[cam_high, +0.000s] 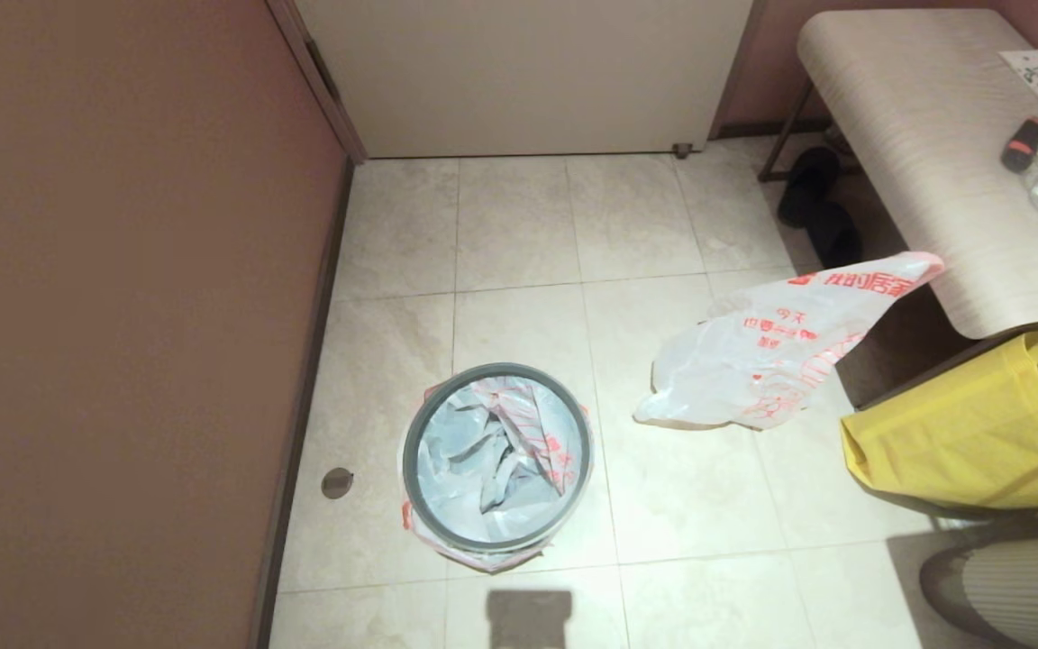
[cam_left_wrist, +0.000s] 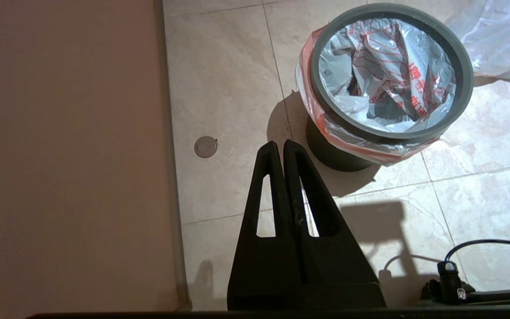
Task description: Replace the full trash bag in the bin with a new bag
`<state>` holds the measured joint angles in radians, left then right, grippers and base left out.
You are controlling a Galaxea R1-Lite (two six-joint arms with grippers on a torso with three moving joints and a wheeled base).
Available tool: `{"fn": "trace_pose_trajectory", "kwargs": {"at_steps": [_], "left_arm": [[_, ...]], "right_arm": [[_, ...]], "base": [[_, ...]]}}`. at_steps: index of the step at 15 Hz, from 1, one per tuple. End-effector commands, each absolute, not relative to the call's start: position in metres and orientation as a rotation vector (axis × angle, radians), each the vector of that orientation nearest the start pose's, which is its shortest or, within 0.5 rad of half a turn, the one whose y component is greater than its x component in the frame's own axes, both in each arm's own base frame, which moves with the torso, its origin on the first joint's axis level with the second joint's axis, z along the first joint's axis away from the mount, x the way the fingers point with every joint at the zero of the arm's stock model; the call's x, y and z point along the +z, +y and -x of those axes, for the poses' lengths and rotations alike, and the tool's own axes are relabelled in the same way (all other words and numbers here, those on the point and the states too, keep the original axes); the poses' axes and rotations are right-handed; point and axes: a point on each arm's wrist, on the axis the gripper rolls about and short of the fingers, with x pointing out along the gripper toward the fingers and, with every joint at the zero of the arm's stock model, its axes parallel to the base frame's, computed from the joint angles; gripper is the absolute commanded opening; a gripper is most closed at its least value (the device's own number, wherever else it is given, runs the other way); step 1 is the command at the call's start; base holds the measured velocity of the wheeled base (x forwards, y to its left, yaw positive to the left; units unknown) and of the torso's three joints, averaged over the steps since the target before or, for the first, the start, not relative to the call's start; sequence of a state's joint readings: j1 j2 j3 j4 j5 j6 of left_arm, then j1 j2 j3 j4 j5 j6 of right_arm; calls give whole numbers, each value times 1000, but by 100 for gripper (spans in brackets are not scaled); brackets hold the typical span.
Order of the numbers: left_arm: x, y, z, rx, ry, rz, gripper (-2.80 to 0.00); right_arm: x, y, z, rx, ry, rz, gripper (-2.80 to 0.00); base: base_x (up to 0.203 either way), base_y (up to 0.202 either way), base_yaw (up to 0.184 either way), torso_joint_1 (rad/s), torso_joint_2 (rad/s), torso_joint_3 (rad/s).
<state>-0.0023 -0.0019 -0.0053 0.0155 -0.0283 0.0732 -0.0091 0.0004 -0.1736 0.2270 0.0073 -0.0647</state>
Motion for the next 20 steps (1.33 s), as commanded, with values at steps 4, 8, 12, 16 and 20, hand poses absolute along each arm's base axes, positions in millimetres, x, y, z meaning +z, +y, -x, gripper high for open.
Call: {"fn": "trace_pose_trajectory", "kwargs": {"at_steps": [4, 8, 12, 16, 20], "left_arm": [[74, 0, 23, -20, 12, -55, -280], [74, 0, 23, -20, 12, -55, -280], [74, 0, 23, -20, 12, -55, -280], [74, 0, 23, -20, 12, -55, -280], [74, 0, 23, -20, 12, -55, -280]], "right_arm": [[77, 0, 23, -5, -15, 52, -280], [78, 0, 23, -9, -18, -8, -280], [78, 0, 23, -9, -18, -8, -280], [78, 0, 23, -9, -18, -8, -280], [78, 0, 23, -9, -18, -8, -280]], "base": [[0, 0, 0, 0, 0, 0], [0, 0, 0, 0, 0, 0], [0, 0, 0, 0, 0, 0], [0, 0, 0, 0, 0, 0], [0, 0, 0, 0, 0, 0]]}}
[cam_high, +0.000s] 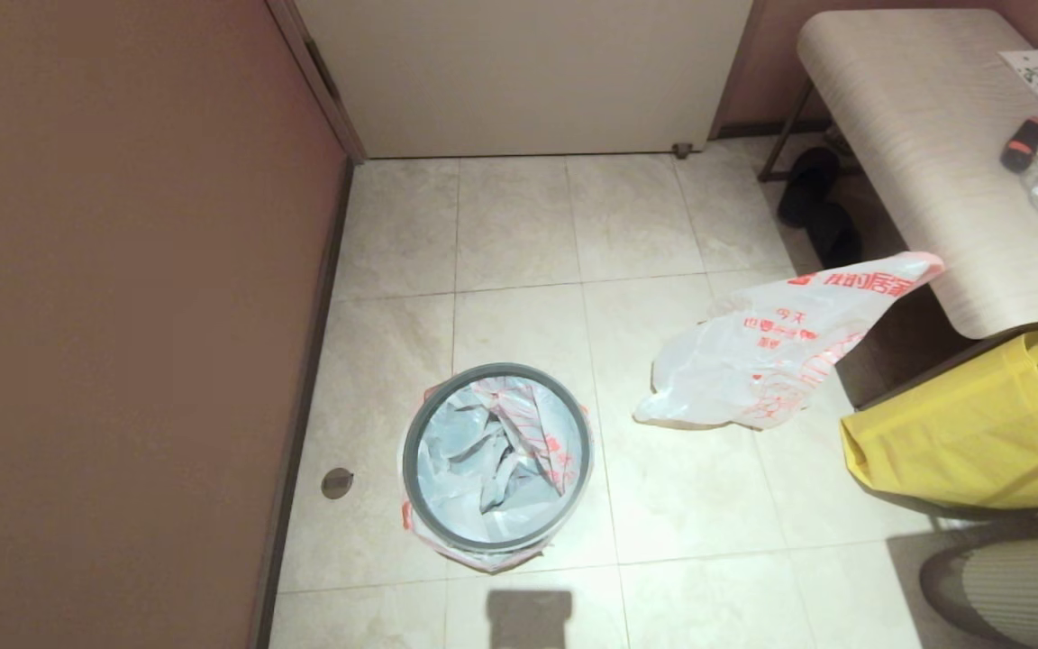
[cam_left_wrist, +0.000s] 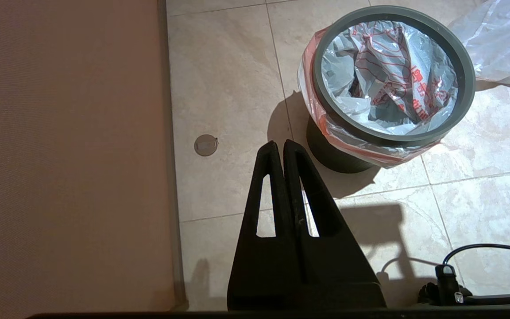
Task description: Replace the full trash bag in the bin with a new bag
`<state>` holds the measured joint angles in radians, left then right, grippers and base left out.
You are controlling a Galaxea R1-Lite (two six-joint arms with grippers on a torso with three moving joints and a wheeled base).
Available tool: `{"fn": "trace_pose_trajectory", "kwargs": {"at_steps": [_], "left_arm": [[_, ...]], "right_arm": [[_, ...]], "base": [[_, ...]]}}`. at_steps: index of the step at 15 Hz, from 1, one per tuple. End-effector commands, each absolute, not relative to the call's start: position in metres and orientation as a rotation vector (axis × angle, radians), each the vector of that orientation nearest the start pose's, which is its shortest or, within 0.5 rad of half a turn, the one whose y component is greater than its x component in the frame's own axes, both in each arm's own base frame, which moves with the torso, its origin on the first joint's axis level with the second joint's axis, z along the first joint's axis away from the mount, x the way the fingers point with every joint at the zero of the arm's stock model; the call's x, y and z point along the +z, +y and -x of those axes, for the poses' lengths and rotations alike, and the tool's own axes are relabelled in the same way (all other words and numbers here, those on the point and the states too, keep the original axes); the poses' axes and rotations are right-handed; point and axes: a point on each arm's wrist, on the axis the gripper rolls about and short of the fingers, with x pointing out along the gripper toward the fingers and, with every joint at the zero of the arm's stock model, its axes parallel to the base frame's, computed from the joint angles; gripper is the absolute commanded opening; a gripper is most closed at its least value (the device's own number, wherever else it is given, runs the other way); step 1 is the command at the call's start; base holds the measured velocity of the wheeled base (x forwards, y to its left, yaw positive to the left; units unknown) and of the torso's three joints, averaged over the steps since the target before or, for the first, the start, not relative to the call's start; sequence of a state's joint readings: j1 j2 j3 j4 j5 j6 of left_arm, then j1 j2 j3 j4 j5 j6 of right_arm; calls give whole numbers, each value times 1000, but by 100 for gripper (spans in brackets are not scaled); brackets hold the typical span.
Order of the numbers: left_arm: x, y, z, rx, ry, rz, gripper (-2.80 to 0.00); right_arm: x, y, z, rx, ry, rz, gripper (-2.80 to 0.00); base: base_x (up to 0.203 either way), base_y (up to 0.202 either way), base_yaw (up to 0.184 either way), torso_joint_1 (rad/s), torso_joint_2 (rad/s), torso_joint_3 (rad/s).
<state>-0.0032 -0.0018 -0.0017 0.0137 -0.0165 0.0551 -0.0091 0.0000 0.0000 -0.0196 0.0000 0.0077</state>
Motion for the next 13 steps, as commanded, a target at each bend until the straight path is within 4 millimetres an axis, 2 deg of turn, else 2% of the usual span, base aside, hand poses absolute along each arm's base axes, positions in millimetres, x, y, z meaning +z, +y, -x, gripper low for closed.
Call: {"fn": "trace_pose_trajectory", "kwargs": {"at_steps": [1, 13], "left_arm": [[74, 0, 23, -20, 12, -55, -280], [74, 0, 23, -20, 12, -55, -280]], "right_arm": [[78, 0, 23, -9, -18, -8, -280], [78, 0, 23, -29, -20, -36, -280]], "base": [[0, 0, 0, 0, 0, 0], [0, 0, 0, 0, 0, 0]]}}
